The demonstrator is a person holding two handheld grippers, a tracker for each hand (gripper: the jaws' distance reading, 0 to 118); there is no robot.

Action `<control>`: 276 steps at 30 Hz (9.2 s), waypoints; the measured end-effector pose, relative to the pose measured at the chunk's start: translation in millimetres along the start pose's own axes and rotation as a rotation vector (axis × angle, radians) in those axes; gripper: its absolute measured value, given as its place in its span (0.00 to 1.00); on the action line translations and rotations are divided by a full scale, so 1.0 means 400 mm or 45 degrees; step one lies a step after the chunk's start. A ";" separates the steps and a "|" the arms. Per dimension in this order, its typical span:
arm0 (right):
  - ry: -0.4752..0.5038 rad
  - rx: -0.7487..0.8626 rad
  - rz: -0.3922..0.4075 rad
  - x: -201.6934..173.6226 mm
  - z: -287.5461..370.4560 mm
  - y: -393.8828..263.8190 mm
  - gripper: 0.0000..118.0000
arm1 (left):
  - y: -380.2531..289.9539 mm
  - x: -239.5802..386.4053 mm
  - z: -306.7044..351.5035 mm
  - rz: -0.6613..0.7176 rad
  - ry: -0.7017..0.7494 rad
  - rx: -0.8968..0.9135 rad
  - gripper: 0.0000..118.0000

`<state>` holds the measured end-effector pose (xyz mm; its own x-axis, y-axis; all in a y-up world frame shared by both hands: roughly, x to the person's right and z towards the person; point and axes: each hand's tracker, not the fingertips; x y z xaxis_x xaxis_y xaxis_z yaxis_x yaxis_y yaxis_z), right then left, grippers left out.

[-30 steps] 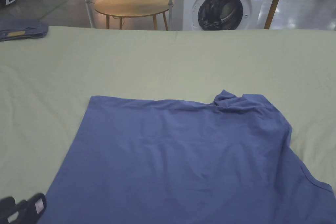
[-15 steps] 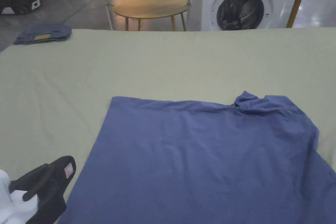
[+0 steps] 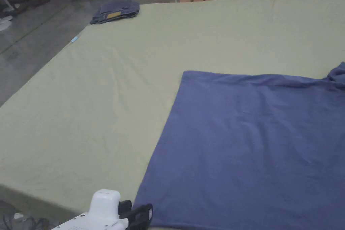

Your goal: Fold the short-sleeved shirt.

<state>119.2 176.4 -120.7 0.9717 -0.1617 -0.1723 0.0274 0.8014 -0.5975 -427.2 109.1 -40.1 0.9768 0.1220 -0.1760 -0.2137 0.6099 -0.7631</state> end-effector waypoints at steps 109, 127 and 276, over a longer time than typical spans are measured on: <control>-0.369 -0.074 -0.400 0.272 -0.255 0.117 0.05 | 0.363 0.058 -0.161 0.097 -0.240 0.153 0.00; -0.434 -0.149 -0.242 0.197 0.004 -0.091 0.58 | 0.060 -0.038 0.036 0.030 -0.106 0.115 0.43; 0.067 -0.070 -0.142 -0.011 -0.031 0.038 0.00 | 0.266 0.202 0.013 0.050 -0.483 0.091 0.02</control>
<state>112.3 182.2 -138.5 0.9496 -0.2793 -0.1421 0.1204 0.7440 -0.6573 -370.9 188.0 -132.1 0.9064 0.4195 0.0486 -0.2627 0.6502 -0.7129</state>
